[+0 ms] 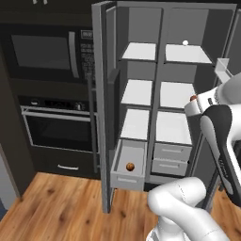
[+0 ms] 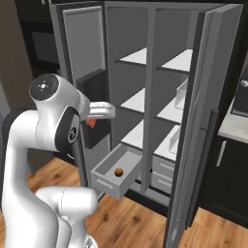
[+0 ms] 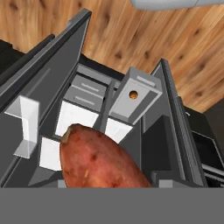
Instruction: Take the sweet potato and orange from the fridge shelf and place them in the freezer drawer to begin freezing them.
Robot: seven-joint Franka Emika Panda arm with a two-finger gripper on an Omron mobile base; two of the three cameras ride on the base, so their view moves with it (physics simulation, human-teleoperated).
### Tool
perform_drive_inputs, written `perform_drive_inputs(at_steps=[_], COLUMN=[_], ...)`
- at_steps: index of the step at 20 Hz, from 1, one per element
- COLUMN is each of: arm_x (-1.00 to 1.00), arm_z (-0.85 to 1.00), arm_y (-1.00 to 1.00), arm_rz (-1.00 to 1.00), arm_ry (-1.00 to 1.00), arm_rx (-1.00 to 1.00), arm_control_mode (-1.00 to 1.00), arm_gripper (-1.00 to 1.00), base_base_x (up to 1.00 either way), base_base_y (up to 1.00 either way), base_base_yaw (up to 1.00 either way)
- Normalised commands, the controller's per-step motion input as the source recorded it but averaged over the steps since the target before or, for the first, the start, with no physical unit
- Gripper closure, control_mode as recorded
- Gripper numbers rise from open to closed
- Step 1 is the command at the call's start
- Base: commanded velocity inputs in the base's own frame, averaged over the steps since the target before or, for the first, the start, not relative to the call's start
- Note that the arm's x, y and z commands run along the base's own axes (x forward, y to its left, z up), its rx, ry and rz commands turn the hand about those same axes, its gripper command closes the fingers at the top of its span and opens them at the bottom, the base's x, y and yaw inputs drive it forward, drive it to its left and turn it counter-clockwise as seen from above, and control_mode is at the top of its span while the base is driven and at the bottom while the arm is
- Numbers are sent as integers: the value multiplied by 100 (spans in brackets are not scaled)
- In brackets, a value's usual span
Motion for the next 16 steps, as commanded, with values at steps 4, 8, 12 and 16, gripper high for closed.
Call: perform_drive_inputs(at_steps=[4,8,12,16], arm_x=[0,0,0,4], arm_z=[0,0,-23,-47], arm_y=[0,0,3,1], arm_rz=[0,0,0,2], arm_ry=[0,9,19,26], arm_rx=[0,-1,-2,0], arm_control_mode=[100,-100,-100,-100], arm_gripper=[100,100,100,100], base_base_x=[-15,-1,0,0], base_base_y=[0,0,0,0], base_base_yaw=[7,0,0,0])
